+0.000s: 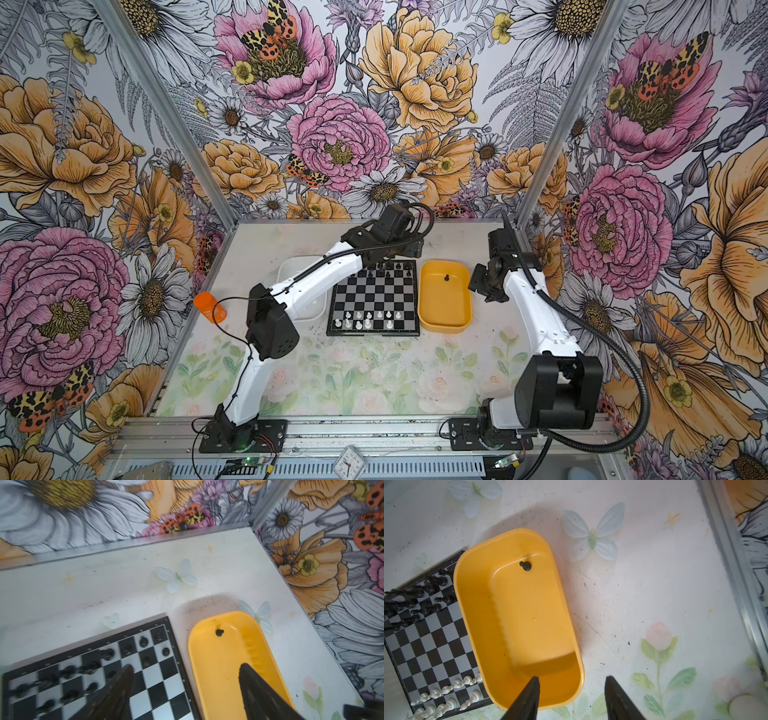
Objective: Set up the chess pieces on the board
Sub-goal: 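Swing the left arm back while the right gripper moves over the yellow tray, then lower the open right gripper into the yellow tray around the last black pawn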
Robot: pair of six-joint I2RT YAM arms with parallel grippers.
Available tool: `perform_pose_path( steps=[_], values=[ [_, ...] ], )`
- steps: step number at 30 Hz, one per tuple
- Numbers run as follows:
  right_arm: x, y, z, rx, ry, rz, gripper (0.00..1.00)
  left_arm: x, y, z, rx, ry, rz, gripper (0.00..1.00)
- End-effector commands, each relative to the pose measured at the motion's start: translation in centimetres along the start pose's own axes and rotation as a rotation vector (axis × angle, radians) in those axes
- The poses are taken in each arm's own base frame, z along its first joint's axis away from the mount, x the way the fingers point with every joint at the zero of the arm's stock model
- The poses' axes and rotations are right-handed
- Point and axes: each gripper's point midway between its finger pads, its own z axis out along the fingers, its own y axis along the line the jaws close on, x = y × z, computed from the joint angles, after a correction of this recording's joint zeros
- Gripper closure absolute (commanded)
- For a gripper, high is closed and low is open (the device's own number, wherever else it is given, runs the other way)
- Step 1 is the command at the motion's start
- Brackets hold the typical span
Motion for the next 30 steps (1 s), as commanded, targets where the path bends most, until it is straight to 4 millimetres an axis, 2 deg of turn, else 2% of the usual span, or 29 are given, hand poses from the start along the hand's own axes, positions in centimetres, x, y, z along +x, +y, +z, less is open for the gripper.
perform_pose_path(
  steps=[1,5,8,10,11,19,30],
  values=[
    [-3.2,3.3,0.8,-0.051,-0.055,-0.045,0.48,-3.5,5.2,-3.8,-0.123,-0.1,-0.048,0.13],
    [-4.6,5.3,3.5,-0.038,-0.02,-0.078,0.49,-4.6,8.5,-6.9,-0.175,-0.133,-0.064,0.11],
    [-5.7,6.3,5.1,-0.029,-0.009,-0.091,0.49,-4.7,9.3,-8.6,-0.185,-0.146,-0.06,0.09],
    [-6.2,6.8,6.4,-0.024,0.009,-0.094,0.49,-4.1,9.5,-8.6,-0.19,-0.134,-0.052,0.07],
    [-6.4,6.9,6.8,-0.022,0.014,-0.096,0.5,-4.8,9.5,-10.2,-0.179,-0.158,-0.053,0.07],
    [-7.3,7.4,10.5,0.009,0.056,-0.109,0.59,-4.5,11.7,-11.5,-0.2,-0.159,-0.066,0.05],
    [-7.2,8.0,13.2,0.022,0.094,-0.117,0.65,-4.6,13.4,-11.4,-0.206,-0.154,-0.082,0.05]
  ],
)
